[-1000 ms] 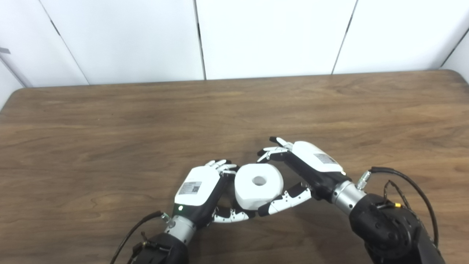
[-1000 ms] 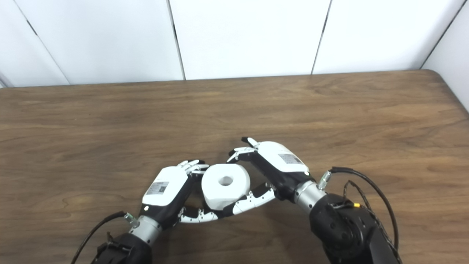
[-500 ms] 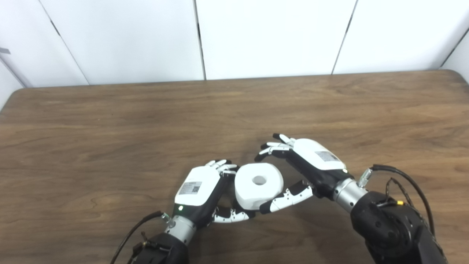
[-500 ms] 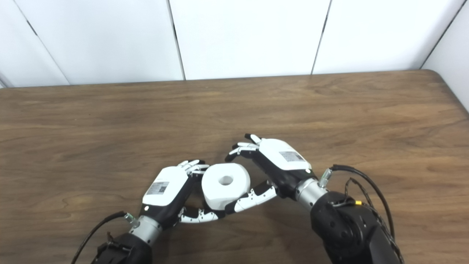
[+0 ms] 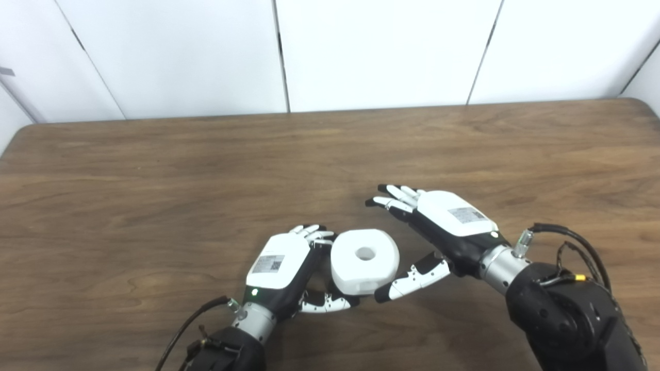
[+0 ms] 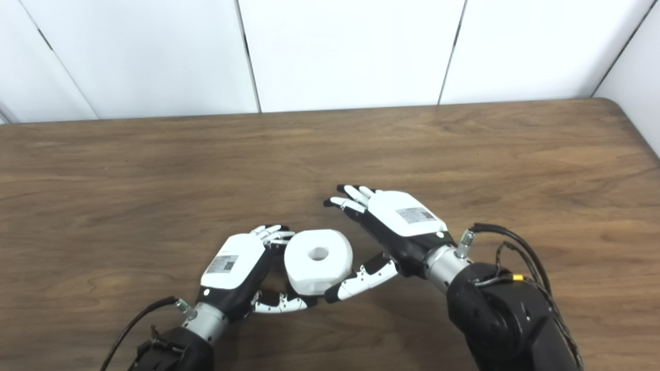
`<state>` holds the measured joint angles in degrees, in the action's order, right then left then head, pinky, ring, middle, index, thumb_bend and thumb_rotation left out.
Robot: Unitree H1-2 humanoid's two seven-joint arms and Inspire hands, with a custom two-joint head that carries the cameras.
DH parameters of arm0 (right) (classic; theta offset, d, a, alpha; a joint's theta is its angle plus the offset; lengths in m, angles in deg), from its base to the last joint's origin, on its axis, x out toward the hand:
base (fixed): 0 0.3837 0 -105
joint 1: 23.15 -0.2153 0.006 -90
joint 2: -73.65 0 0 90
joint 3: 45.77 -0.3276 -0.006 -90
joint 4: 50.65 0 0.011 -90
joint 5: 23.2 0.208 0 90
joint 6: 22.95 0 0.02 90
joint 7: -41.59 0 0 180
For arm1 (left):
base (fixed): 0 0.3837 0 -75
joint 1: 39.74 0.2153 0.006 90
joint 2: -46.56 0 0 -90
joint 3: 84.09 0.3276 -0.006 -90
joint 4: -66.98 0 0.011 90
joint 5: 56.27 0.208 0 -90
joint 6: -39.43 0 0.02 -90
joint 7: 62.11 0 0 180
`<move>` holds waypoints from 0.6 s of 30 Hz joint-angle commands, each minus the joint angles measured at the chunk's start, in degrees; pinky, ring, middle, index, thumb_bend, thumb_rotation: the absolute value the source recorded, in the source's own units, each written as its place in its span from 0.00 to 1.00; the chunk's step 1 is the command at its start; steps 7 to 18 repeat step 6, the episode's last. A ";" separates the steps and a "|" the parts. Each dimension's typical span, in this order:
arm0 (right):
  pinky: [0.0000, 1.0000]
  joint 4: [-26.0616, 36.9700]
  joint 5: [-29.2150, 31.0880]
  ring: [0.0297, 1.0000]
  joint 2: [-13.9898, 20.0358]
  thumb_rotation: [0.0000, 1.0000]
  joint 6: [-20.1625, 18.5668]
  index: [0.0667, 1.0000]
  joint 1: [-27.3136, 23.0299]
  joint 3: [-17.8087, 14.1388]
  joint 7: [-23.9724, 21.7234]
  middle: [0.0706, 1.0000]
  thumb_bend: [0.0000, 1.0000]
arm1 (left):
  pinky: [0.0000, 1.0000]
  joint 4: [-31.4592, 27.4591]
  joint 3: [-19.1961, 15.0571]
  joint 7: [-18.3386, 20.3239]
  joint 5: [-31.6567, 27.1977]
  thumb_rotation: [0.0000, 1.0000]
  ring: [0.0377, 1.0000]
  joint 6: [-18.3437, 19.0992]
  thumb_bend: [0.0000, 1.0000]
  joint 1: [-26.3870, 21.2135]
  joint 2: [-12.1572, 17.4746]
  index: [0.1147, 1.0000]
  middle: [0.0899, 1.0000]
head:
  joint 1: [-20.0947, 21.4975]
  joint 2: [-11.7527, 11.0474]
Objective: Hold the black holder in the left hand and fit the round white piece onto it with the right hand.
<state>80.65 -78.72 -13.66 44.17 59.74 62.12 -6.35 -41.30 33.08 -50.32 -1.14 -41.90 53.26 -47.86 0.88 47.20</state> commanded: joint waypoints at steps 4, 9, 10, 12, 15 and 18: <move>1.00 3.50 -1.65 1.00 -1.35 0.57 -0.12 1.00 -2.41 -1.83 -2.53 1.00 1.00 | 0.90 2.03 0.75 3.10 0.62 0.06 0.88 0.64 0.52 0.18 0.53 0.42 0.77 | -0.20 -0.27; 1.00 3.79 -1.82 1.00 -1.76 0.57 -0.09 1.00 -2.61 -2.33 -3.46 1.00 1.00 | 0.90 2.12 0.61 3.14 0.55 0.07 0.87 0.76 0.52 0.02 0.51 0.42 0.77 | -0.29 -0.42; 1.00 3.79 -1.82 1.00 -1.76 0.57 -0.09 1.00 -2.61 -2.33 -3.46 1.00 1.00 | 0.90 2.12 0.61 3.14 0.55 0.07 0.87 0.76 0.52 0.02 0.51 0.42 0.77 | -0.29 -0.42; 1.00 3.79 -1.82 1.00 -1.76 0.57 -0.09 1.00 -2.61 -2.33 -3.46 1.00 1.00 | 0.90 2.12 0.61 3.14 0.55 0.07 0.87 0.76 0.52 0.02 0.51 0.42 0.77 | -0.29 -0.42; 1.00 3.79 -1.82 1.00 -1.76 0.57 -0.09 1.00 -2.61 -2.33 -3.46 1.00 1.00 | 0.90 2.12 0.61 3.14 0.55 0.07 0.87 0.76 0.52 0.02 0.51 0.42 0.77 | -0.29 -0.42; 1.00 3.79 -1.82 1.00 -1.76 0.57 -0.09 1.00 -2.61 -2.33 -3.46 1.00 1.00 | 0.90 2.12 0.61 3.14 0.55 0.07 0.87 0.76 0.52 0.02 0.51 0.42 0.77 | -0.29 -0.42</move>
